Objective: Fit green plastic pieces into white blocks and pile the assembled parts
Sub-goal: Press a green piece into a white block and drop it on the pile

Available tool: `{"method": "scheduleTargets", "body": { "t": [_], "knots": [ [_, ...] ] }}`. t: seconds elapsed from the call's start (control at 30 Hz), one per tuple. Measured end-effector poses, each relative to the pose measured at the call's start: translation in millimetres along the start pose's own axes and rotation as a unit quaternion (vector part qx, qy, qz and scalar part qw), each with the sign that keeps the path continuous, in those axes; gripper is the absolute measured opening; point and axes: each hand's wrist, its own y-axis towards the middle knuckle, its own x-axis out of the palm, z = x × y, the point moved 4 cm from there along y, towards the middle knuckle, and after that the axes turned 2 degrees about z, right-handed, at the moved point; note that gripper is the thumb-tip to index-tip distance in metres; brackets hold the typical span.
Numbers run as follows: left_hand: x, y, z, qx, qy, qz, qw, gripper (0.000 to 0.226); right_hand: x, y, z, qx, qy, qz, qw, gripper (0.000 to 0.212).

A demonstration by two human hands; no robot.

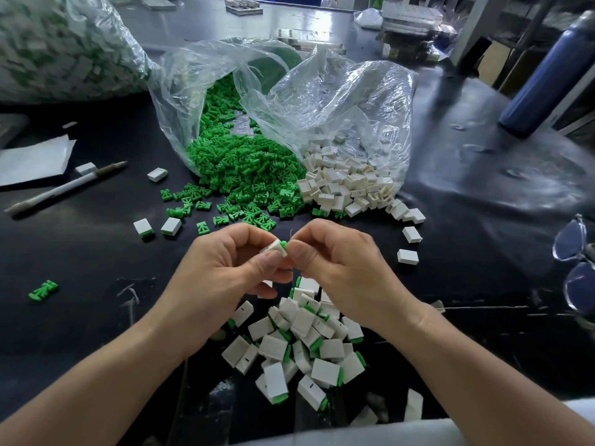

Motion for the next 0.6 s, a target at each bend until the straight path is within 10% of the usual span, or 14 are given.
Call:
{"method": "scheduleTargets", "body": {
  "t": [0.6],
  "knots": [
    [-2.8,-1.5,1.9,0.015,-0.011,0.015,1.0,0.03,-7.7,0.1,0.3,-0.014,-0.024,0.016,0.999,0.024]
  ]
}}
